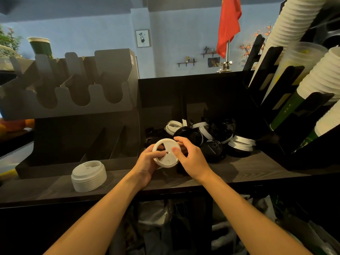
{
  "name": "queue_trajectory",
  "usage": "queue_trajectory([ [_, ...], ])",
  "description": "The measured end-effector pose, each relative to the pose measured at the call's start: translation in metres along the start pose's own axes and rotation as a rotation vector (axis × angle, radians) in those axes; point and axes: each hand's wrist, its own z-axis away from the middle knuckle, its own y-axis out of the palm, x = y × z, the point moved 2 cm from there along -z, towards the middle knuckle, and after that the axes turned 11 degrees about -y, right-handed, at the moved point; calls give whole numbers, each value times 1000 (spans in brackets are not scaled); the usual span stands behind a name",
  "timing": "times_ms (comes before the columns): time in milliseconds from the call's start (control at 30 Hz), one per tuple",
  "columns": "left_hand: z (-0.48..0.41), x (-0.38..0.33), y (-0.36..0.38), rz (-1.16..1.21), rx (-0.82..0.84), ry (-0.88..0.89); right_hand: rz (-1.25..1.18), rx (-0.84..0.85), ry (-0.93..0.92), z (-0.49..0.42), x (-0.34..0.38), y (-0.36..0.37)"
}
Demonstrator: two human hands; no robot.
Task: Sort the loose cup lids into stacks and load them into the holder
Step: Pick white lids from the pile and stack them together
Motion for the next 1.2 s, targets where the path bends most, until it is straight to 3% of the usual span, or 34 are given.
queue_trajectory([
  [767,-2,2,2,21,37,13,-50,-119,-16,0,4,-5],
  [1000,2,0,4,-127,77,56,46,23,68,-9,13,-5],
  [1100,-1,1,1,-121,10,78,63,76,55,-17,25,-3],
  [1200,2,2,1,-121,-126,108,13,23,119,-20,36,-8],
])
